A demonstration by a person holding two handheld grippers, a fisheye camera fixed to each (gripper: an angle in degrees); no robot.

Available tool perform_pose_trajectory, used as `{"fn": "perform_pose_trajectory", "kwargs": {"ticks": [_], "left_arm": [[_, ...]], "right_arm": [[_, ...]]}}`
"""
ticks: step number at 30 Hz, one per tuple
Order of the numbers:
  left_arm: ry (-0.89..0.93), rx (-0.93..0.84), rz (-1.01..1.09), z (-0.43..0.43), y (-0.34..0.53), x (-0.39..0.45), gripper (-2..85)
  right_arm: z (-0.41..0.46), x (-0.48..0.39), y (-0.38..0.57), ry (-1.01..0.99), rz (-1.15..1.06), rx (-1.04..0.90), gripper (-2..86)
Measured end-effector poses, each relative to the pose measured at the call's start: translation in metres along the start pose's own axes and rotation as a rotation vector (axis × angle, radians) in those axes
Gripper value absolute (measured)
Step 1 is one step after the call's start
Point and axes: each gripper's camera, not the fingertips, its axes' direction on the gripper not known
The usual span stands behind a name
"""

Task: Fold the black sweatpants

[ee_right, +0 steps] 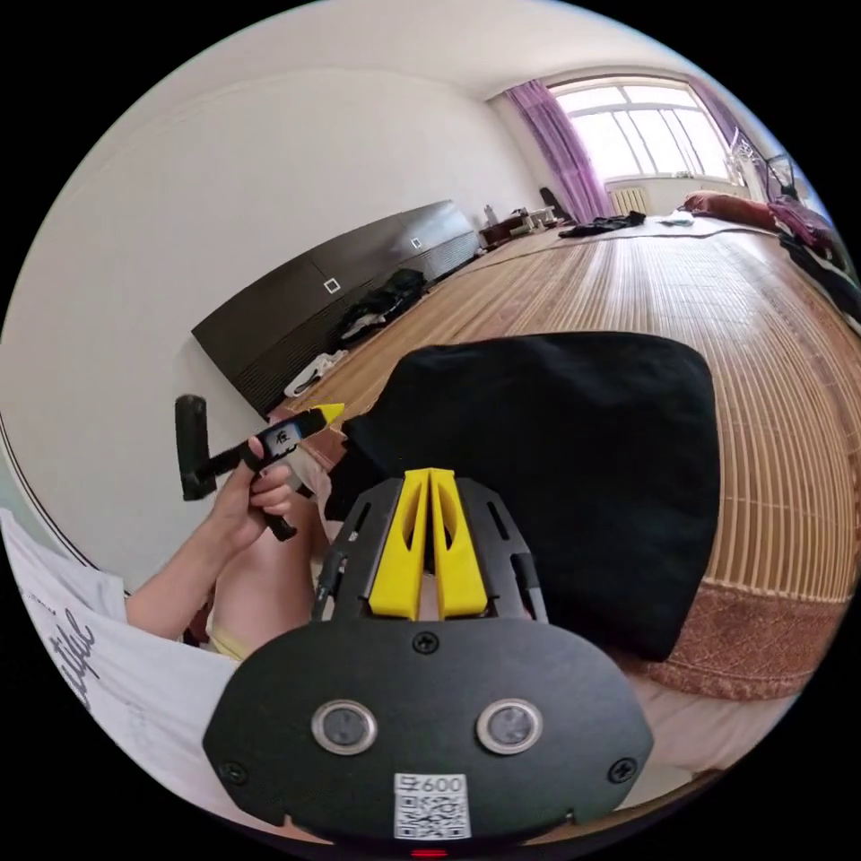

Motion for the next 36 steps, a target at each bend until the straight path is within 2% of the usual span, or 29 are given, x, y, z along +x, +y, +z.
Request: {"fn": "perform_pose_trajectory", "kwargs": {"ticks": [2, 4, 5, 6, 11, 12, 14, 16, 20, 23, 27, 29, 34, 36], "left_arm": [[0.038, -0.052, 0.073, 0.002, -0.012, 0.006, 4.8], [-0.081, -0.019, 0.260, -0.010, -0.017, 0.028, 4.0], [-0.135, -0.056, 0.334, -0.012, -0.023, 0.038, 3.5], [-0.141, -0.087, 0.338, -0.016, -0.033, 0.042, 3.2], [0.002, -0.223, 0.152, -0.052, -0.099, 0.008, 2.9], [-0.009, -0.208, 0.048, -0.068, -0.115, -0.009, 3.0], [-0.054, -0.091, -0.013, -0.099, -0.135, -0.024, 3.6], [-0.010, -0.035, -0.053, -0.117, -0.165, -0.035, 5.2], [0.326, -0.049, -0.194, -0.110, -0.251, -0.069, 11.3], [0.427, -0.207, -0.278, -0.067, -0.300, -0.080, 14.9], [0.416, -0.451, -0.279, -0.004, -0.334, -0.063, 16.5], [0.428, -0.509, -0.236, 0.013, -0.342, -0.051, 15.4], [0.315, -0.511, -0.104, 0.018, -0.342, -0.024, 7.4], [0.306, -0.417, 0.013, 0.000, -0.334, -0.005, 5.8]], "right_arm": [[-0.008, 0.020, 0.025, -0.009, -0.035, 0.106, -0.9], [-0.014, 0.039, 0.038, -0.050, -0.027, 0.145, -0.9], [-0.020, 0.048, 0.043, -0.058, -0.023, 0.153, -0.9], [-0.022, 0.050, 0.044, -0.054, -0.028, 0.154, -0.9], [-0.041, 0.065, 0.054, 0.001, -0.085, 0.168, -0.9], [-0.044, 0.069, 0.056, -0.001, -0.080, 0.173, -0.9], [-0.053, 0.083, 0.062, -0.010, -0.067, 0.199, -0.9], [-0.060, 0.092, 0.067, -0.015, -0.062, 0.216, -0.9], [-0.076, 0.112, 0.065, -0.026, -0.054, 0.203, -0.9], [-0.086, 0.129, 0.058, -0.051, -0.043, 0.169, -0.9], [-0.097, 0.143, 0.048, -0.060, -0.019, 0.134, -0.9], [-0.106, 0.150, 0.050, -0.064, -0.022, 0.147, -0.9], [-0.120, 0.167, 0.045, -0.097, -0.010, 0.138, -0.8], [-0.125, 0.174, 0.038, -0.120, -0.007, 0.111, -0.8]]}}
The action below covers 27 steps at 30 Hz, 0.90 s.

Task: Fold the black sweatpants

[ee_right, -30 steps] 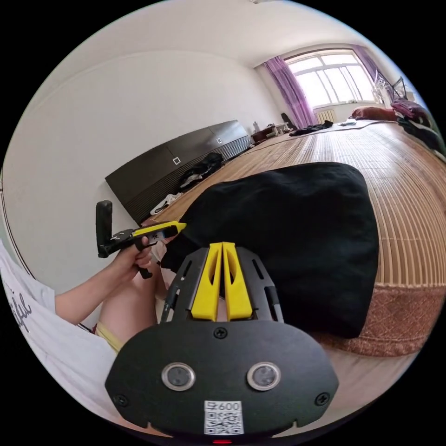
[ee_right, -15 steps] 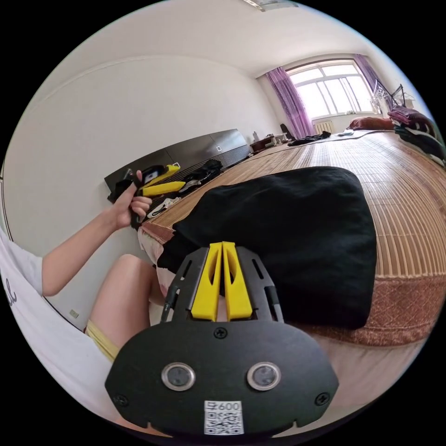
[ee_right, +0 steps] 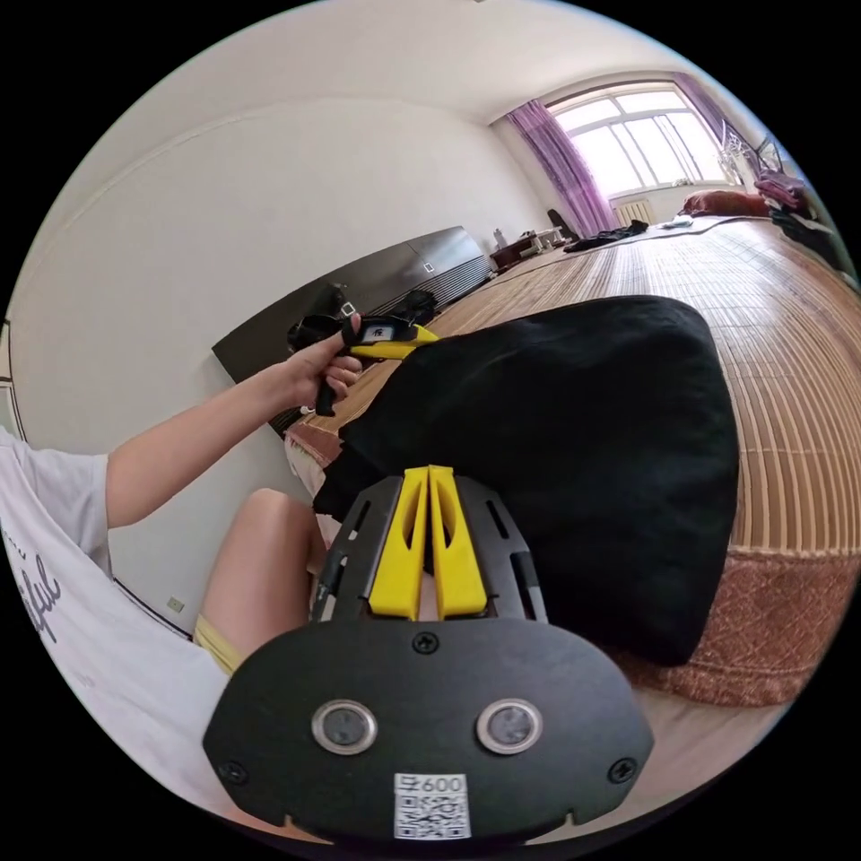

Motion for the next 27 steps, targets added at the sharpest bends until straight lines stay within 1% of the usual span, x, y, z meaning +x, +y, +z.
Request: {"fn": "perform_pose_trajectory", "kwargs": {"ticks": [1, 3, 4, 5, 6, 7, 8, 9, 10, 12, 13, 15, 16, 17, 18, 19, 21, 23, 25, 26, 27], "left_arm": [[-0.013, 0.028, 0.030, -0.003, 0.005, 0.006, 5.5], [-0.049, 0.175, 0.199, -0.013, 0.034, 0.031, 4.0], [-0.072, 0.206, 0.238, -0.013, 0.041, 0.036, 3.6], [-0.148, 0.225, 0.263, -0.009, 0.054, 0.043, 2.5], [-0.292, 0.261, 0.227, -0.010, 0.066, 0.046, 1.7], [-0.356, 0.302, 0.199, -0.012, 0.073, 0.046, 1.5], [-0.436, 0.408, 0.102, -0.021, 0.088, 0.042, 1.3], [-0.407, 0.462, 0.081, -0.027, 0.098, 0.041, 1.2], [-0.369, 0.464, 0.091, -0.028, 0.100, 0.042, 1.0], [-0.258, 0.375, 0.146, -0.017, 0.097, 0.056, 0.6], [-0.246, 0.349, 0.176, -0.013, 0.096, 0.063, 0.5], [-0.232, 0.293, 0.331, 0.010, 0.100, 0.095, 0.3], [-0.224, 0.275, 0.368, 0.018, 0.102, 0.102, 0.3], [-0.209, 0.214, 0.415, 0.037, 0.103, 0.110, 0.2], [-0.223, 0.124, 0.401, 0.061, 0.101, 0.111, 0.2], [-0.241, 0.072, 0.384, 0.074, 0.100, 0.109, 0.2], [-0.309, -0.104, 0.361, 0.131, 0.105, 0.098, 0.2], [-0.310, -0.056, 0.374, 0.145, 0.117, 0.100, 0.1], [-0.313, -0.060, 0.371, 0.158, 0.125, 0.104, 0.1], [-0.359, -0.075, 0.445, 0.166, 0.133, 0.116, 0.1], [-0.458, -0.085, 0.541, 0.175, 0.144, 0.132, 0.2]], "right_arm": [[-0.003, 0.006, -0.005, -0.020, 0.006, -0.015, -0.8], [-0.007, 0.012, -0.009, -0.041, 0.013, -0.025, -0.8], [-0.010, 0.014, -0.011, -0.047, 0.016, -0.026, -0.8], [-0.014, 0.014, -0.012, -0.046, 0.015, -0.022, -0.8], [-0.015, 0.014, -0.012, -0.044, 0.014, -0.019, -0.8], [-0.018, 0.013, -0.013, -0.040, 0.011, -0.014, -0.8], [-0.021, 0.012, -0.014, -0.038, 0.013, -0.009, -0.8], [-0.023, 0.011, -0.015, -0.037, 0.015, -0.007, -0.8], [-0.026, 0.010, -0.016, -0.035, 0.017, -0.001, -0.8], [-0.029, 0.008, -0.017, -0.030, 0.018, 0.008, -0.8], [-0.032, 0.006, -0.018, -0.029, 0.019, 0.015, -0.8], [-0.035, 0.004, -0.020, -0.029, 0.021, 0.021, -0.8], [-0.036, 0.002, -0.022, -0.030, 0.024, 0.022, -0.8], [-0.038, 0.000, -0.024, -0.029, 0.024, 0.021, -0.8], [-0.039, -0.002, -0.025, -0.029, 0.023, 0.021, -0.8], [-0.040, -0.004, -0.027, -0.030, 0.023, 0.019, -0.8], [-0.041, -0.008, -0.030, -0.030, 0.022, 0.016, -0.8], [-0.043, -0.016, -0.033, -0.025, 0.020, 0.025, -0.8], [-0.044, -0.024, -0.033, -0.011, 0.015, 0.038, -0.8], [-0.044, -0.031, -0.034, 0.002, 0.006, 0.044, -0.8], [-0.044, -0.035, -0.035, 0.008, -0.001, 0.046, -0.8]]}}
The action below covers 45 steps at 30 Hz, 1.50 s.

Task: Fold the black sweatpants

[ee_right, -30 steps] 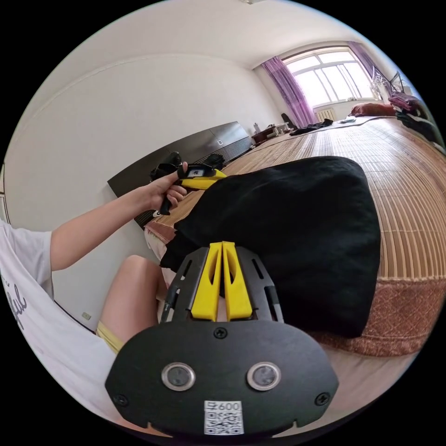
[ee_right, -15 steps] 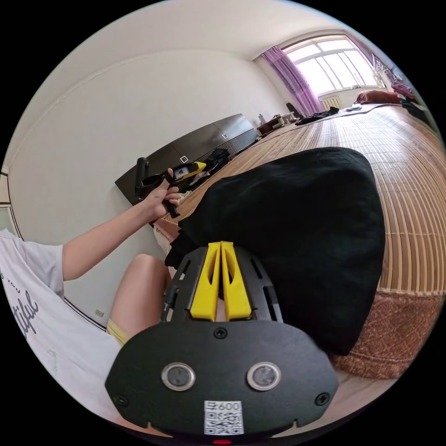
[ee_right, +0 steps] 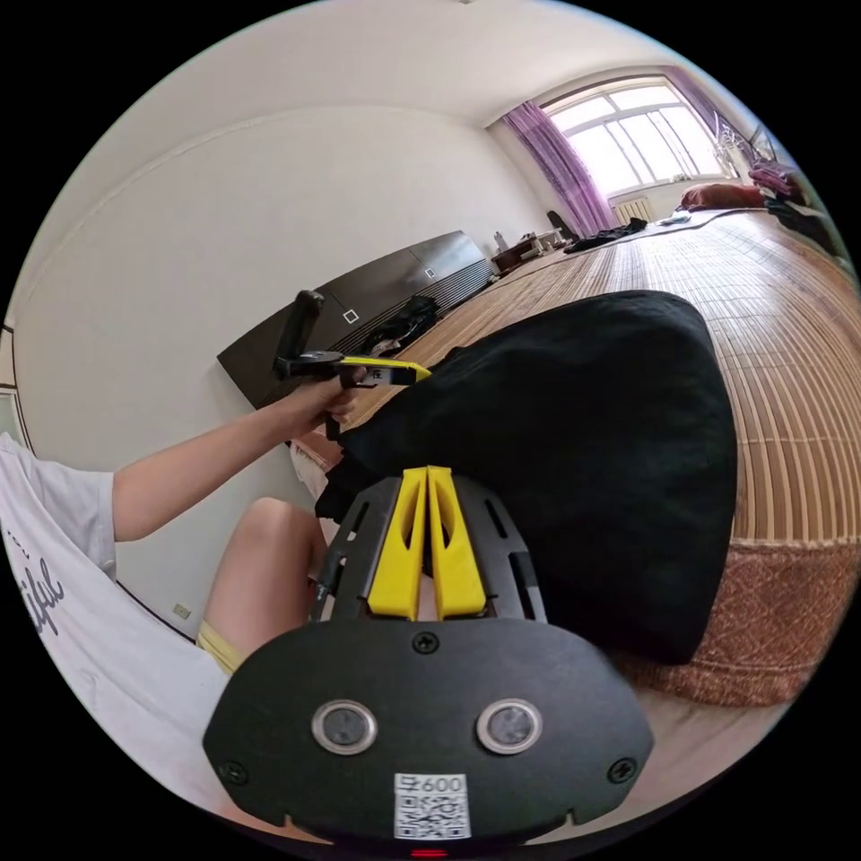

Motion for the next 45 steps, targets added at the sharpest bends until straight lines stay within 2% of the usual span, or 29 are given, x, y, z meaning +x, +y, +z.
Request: {"fn": "perform_pose_trajectory", "kwargs": {"ticks": [1, 2, 3, 4, 6, 7, 8, 9, 11, 13, 16, 18, 21, 22, 24, 25, 26, 28, 31, 32, 34, 35, 37, 39, 43, 45], "left_arm": [[-0.067, -0.011, 0.018, -0.001, 0.001, 0.011, 0.2], [-0.223, 0.004, -0.016, -0.006, 0.006, 0.031, 0.2], [-0.331, 0.096, -0.050, -0.015, 0.018, 0.054, 0.2], [-0.352, 0.147, -0.047, -0.018, 0.026, 0.068, 0.3], [-0.308, 0.252, 0.008, -0.012, 0.056, 0.117, 0.4], [-0.291, 0.249, -0.026, -0.005, 0.062, 0.124, 0.4], [-0.236, 0.158, -0.055, 0.023, 0.067, 0.134, 0.4], [-0.167, -0.015, -0.060, 0.067, 0.069, 0.140, 0.5], [-0.218, 0.064, -0.039, 0.082, 0.079, 0.153, 0.6], [-0.220, 0.018, -0.025, 0.098, 0.073, 0.159, 0.7], [-0.246, -0.056, -0.114, 0.117, 0.060, 0.164, 0.8], [-0.359, 0.069, -0.104, 0.124, 0.061, 0.186, 0.8], [-0.410, 0.187, -0.103, 0.148, 0.064, 0.201, 0.8], [-0.395, 0.171, -0.109, 0.159, 0.064, 0.199, 0.7], [-0.281, -0.031, -0.123, 0.232, 0.065, 0.184, 0.6], [-0.250, -0.047, -0.119, 0.250, 0.068, 0.181, 0.6], [-0.258, 0.044, -0.130, 0.259, 0.082, 0.183, 0.5], [-0.292, 0.033, -0.063, 0.277, 0.090, 0.192, 0.6], [-0.457, -0.073, 0.066, 0.298, 0.097, 0.215, 0.6], [-0.519, -0.041, 0.036, 0.303, 0.103, 0.223, 0.6], [-0.535, 0.074, 0.026, 0.309, 0.116, 0.242, 0.5], [-0.524, 0.157, -0.001, 0.312, 0.122, 0.258, 0.4], [-0.470, 0.281, 0.012, 0.322, 0.124, 0.292, 0.3], [-0.411, 0.360, 0.164, 0.351, 0.112, 0.348, 0.3], [-0.421, 0.351, 0.229, 0.406, 0.084, 0.405, 0.4], [-0.394, 0.251, 0.381, 0.470, 0.087, 0.428, 0.3]], "right_arm": [[0.000, -0.007, -0.001, 0.012, -0.018, 0.004, -0.8], [0.000, -0.014, -0.001, 0.019, -0.036, 0.010, -0.8], [0.000, -0.017, -0.001, 0.021, -0.039, 0.014, -0.8], [0.000, -0.021, -0.002, 0.020, -0.033, 0.025, -0.8], [0.001, -0.028, -0.004, 0.025, -0.033, 0.029, -0.8], [0.002, -0.035, -0.007, 0.036, -0.047, 0.026, -0.8], [0.004, -0.043, -0.009, 0.048, -0.061, 0.022, -0.9], [0.005, -0.047, -0.011, 0.053, -0.067, 0.017, -0.9], [0.008, -0.064, -0.018, 0.079, -0.085, 0.003, -0.9], [0.007, -0.080, -0.021, 0.092, -0.143, 0.000, -0.9], [0.003, -0.101, -0.002, 0.125, -0.279, 0.071, -0.9], [0.000, -0.101, 0.004, 0.110, -0.226, 0.121, -0.9], [0.002, -0.105, 0.000, 0.096, -0.143, 0.164, -0.9], [0.005, -0.115, -0.004, 0.122, -0.186, 0.153, -0.9], [0.010, -0.134, -0.011, 0.167, -0.276, 0.120, -0.9], [0.011, -0.144, -0.018, 0.171, -0.324, 0.077, -0.9], [0.007, -0.152, -0.028, 0.159, -0.386, 0.012, -0.9], [-0.016, -0.155, -0.045, 0.131, -0.483, -0.078, -0.9], [-0.097, -0.123, -0.087, 0.101, -0.451, 0.076, -0.9], [-0.126, -0.095, -0.111, 0.101, -0.343, 0.165, -0.9], [-0.148, -0.038, -0.157, 0.066, -0.093, 0.187, -0.9], [-0.146, -0.005, -0.184, 0.028, -0.004, 0.141, -0.9], [-0.130, 0.024, -0.219, -0.018, -0.007, 0.073, -0.9], [-0.106, 0.033, -0.248, 0.016, -0.027, 0.025, -0.9], [-0.041, 0.051, -0.301, 0.058, -0.066, -0.136, -0.9], [-0.019, 0.069, -0.313, 0.028, -0.031, -0.184, -0.9]]}}
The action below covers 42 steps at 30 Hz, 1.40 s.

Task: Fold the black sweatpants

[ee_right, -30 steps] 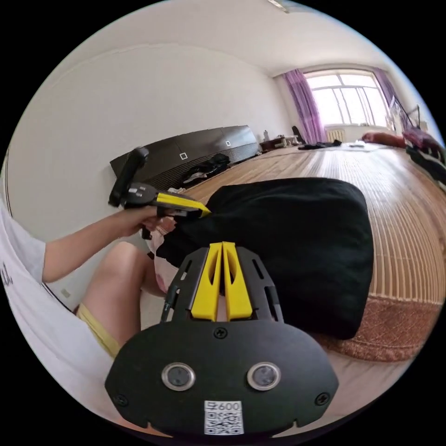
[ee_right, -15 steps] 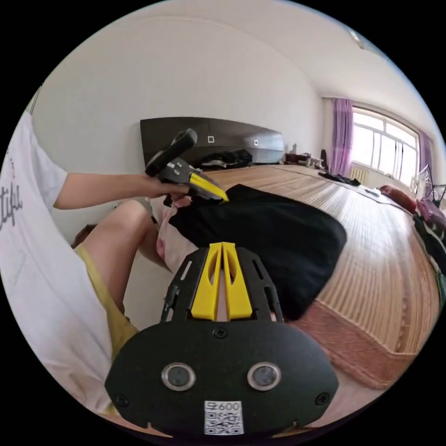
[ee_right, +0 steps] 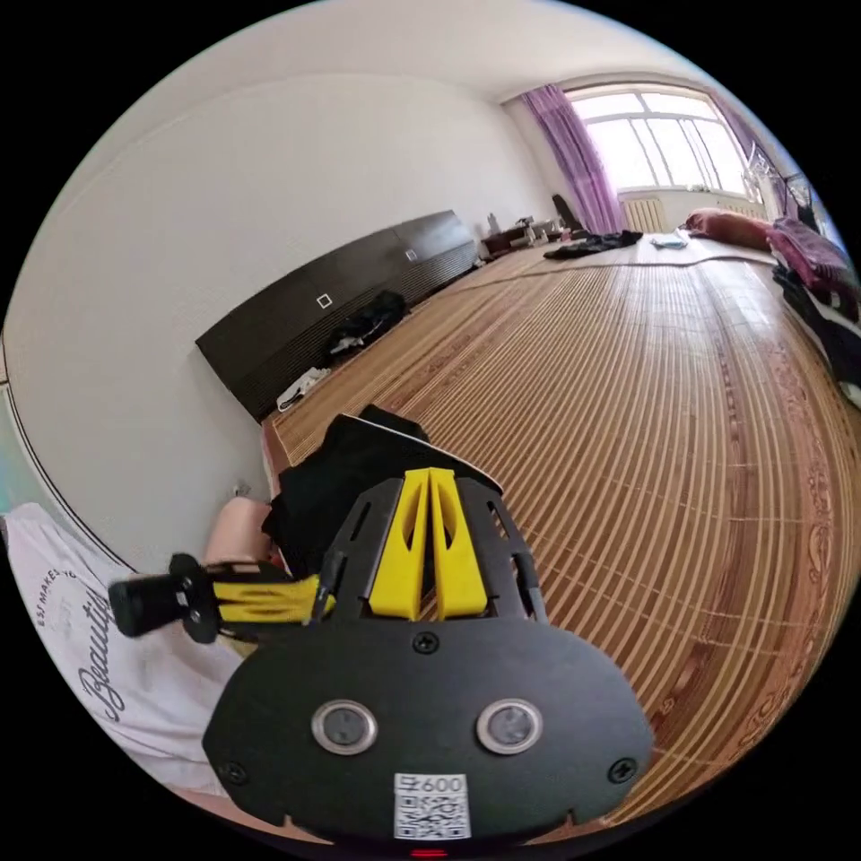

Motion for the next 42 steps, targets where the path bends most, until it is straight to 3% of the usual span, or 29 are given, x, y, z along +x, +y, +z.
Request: {"fn": "perform_pose_trajectory", "kwargs": {"ticks": [3, 6, 12, 18, 22, 25, 29, 33, 36, 42], "left_arm": [[-0.208, 0.071, 0.148, 0.028, 0.034, 0.054, 0.2], [-0.269, 0.005, 0.208, 0.055, 0.038, 0.068, 0.1], [-0.103, 0.022, 0.036, 0.100, 0.064, 0.024, 0.1], [0.098, 0.058, -0.197, 0.146, 0.097, -0.035, 0.3], [0.081, 0.039, -0.172, 0.162, 0.106, -0.039, 0.6], [0.052, -0.028, 0.007, 0.163, 0.103, -0.026, 1.4], [0.276, 0.038, -0.160, 0.159, 0.125, -0.041, 4.6], [0.230, 0.162, -0.428, 0.172, 0.157, -0.060, 11.7], [0.294, 0.216, -0.524, 0.188, 0.160, -0.078, 12.8], [0.329, 0.120, -0.645, 0.238, 0.156, -0.100, 12.1]], "right_arm": [[0.029, 0.024, -0.020, 0.023, 0.063, -0.097, -0.9], [0.041, 0.044, -0.042, 0.010, 0.107, -0.128, -0.9], [0.044, 0.109, -0.058, -0.201, 0.300, -0.101, -0.9], [0.038, 0.101, -0.083, -0.140, 0.253, -0.089, -0.9], [0.032, 0.118, -0.093, -0.204, 0.303, -0.074, -0.9], [0.027, 0.113, -0.103, -0.183, 0.288, -0.069, -0.9], [0.020, 0.119, -0.113, -0.208, 0.305, -0.061, -0.8], [0.014, 0.118, -0.122, -0.208, 0.302, -0.059, -0.8], [0.009, 0.118, -0.128, -0.215, 0.307, -0.058, -0.8], [-0.002, 0.114, -0.138, -0.217, 0.310, -0.051, -0.8]]}}
